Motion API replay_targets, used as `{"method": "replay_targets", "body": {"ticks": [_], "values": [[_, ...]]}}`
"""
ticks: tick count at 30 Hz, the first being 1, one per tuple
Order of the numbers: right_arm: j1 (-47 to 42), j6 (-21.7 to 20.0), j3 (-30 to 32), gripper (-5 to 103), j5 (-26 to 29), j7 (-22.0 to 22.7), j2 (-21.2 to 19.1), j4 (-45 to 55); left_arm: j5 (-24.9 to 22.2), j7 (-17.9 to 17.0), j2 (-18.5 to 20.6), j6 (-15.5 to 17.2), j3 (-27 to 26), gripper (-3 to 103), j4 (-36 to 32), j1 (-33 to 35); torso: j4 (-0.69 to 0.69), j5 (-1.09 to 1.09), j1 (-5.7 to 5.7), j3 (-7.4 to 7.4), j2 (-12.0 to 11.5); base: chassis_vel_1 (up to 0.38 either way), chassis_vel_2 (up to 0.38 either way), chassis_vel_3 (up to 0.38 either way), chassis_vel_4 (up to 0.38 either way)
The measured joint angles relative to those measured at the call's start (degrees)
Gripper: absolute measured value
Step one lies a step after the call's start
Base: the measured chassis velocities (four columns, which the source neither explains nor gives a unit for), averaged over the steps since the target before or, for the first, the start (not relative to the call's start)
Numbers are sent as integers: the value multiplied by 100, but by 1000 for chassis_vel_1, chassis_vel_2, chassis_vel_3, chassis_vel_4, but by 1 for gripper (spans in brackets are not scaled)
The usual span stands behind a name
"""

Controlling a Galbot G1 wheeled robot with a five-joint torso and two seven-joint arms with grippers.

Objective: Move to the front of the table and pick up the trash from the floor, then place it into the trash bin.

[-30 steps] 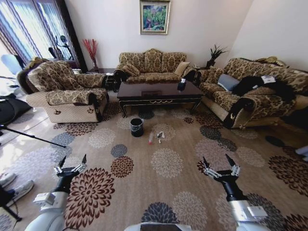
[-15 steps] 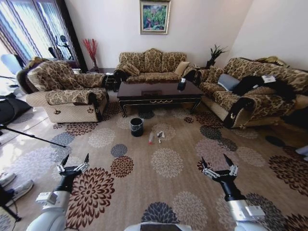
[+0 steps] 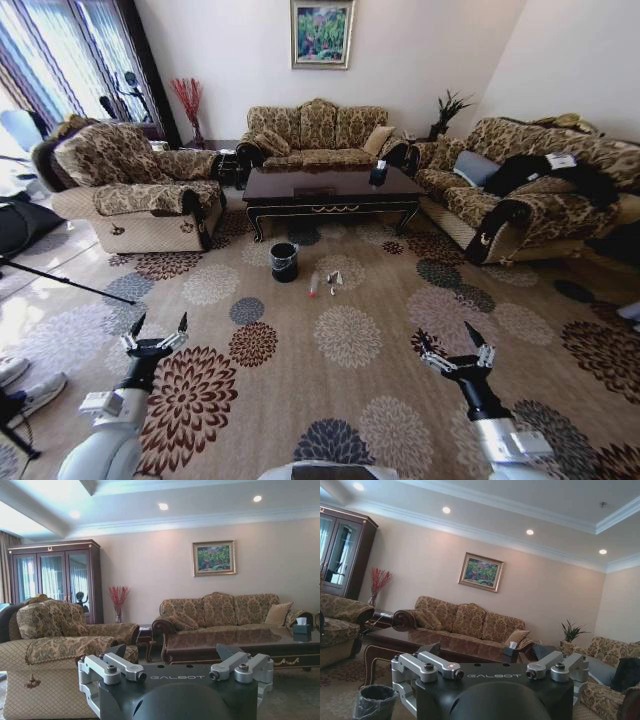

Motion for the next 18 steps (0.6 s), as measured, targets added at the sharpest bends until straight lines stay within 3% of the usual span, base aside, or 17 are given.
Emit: {"method": "replay_targets", "body": {"ticks": [5, 11, 18], "values": [[74, -19, -3, 100, 316, 6, -114, -91, 73, 12, -8, 10, -73, 100, -46, 16, 1, 1, -68, -86, -156, 0, 0, 0, 0], [149, -96, -184, 100, 319, 36, -168, -74, 120, 107, -247, -103, -186, 100, -112, 346, 2, 0, -146, -184, -331, 0, 0, 0, 0], [149, -55, -295, 100, 220, 25, -149, -144, 73, 119, -247, -163, -358, 100, -148, 551, 0, 1, -241, -304, -545, 0, 0, 0, 0]]}}
